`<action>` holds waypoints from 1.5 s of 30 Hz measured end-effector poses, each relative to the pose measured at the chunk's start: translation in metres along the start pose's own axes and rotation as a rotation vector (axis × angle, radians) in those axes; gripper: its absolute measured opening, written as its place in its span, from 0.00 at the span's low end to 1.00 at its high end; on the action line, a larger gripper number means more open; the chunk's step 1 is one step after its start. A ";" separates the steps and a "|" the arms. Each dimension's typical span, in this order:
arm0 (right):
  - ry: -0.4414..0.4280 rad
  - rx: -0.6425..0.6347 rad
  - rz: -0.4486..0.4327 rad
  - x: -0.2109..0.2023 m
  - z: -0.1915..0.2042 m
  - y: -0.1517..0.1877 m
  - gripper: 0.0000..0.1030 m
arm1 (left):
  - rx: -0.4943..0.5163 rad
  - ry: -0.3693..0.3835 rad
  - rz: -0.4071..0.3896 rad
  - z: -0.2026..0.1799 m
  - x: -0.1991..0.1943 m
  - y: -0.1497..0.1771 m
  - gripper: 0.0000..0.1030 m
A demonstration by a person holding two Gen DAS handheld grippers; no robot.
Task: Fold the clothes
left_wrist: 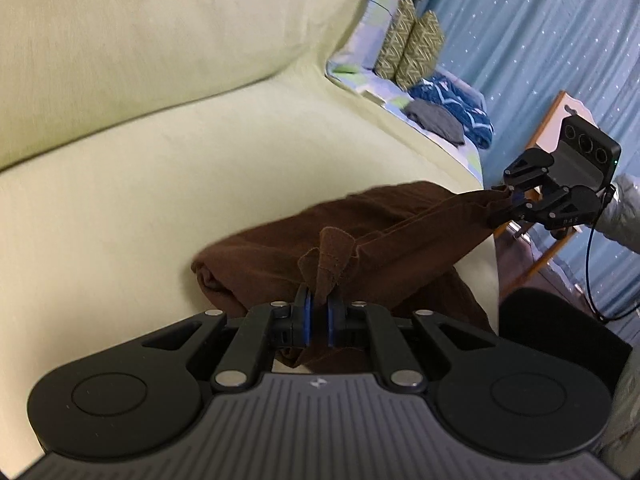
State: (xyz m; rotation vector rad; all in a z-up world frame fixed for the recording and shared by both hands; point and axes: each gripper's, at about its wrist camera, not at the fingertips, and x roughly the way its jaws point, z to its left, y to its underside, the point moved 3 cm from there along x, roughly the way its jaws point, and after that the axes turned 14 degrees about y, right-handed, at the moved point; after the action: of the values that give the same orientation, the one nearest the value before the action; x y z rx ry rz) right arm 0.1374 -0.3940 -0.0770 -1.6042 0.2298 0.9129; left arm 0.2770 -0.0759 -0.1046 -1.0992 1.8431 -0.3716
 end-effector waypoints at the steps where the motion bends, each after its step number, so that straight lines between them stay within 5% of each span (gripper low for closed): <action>1: -0.003 -0.006 0.007 -0.001 0.004 0.001 0.05 | -0.002 0.000 0.001 -0.002 -0.001 0.004 0.07; 11: 0.007 -0.119 0.072 0.001 0.026 0.022 0.06 | 0.020 -0.012 0.063 -0.026 0.009 0.034 0.07; 16: -0.006 -0.219 0.132 0.007 0.038 0.023 0.24 | 0.042 -0.015 0.068 -0.039 0.013 0.040 0.07; 22: -0.043 -0.342 0.205 -0.003 0.063 0.031 0.28 | 0.079 -0.012 0.092 -0.057 0.006 0.053 0.08; 29: -0.091 -0.375 0.305 -0.018 0.088 0.035 0.27 | 0.174 -0.027 0.242 -0.089 0.001 0.083 0.17; 37: 0.109 -0.315 0.217 -0.038 0.091 0.016 0.49 | 0.344 -0.188 0.493 -0.107 -0.001 0.111 0.18; 40: 0.219 -0.100 0.300 -0.035 0.074 0.012 0.50 | 0.306 -0.238 0.383 -0.114 -0.013 0.099 0.21; 45: 0.292 0.675 0.299 -0.043 0.013 0.034 0.50 | 0.145 -0.492 0.193 -0.115 0.004 0.067 0.39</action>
State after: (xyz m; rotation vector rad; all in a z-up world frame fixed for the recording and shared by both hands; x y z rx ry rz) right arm 0.0828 -0.4057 -0.0737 -1.0721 0.9031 0.7087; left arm 0.1455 -0.0639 -0.0896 -0.8160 1.4422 -0.1047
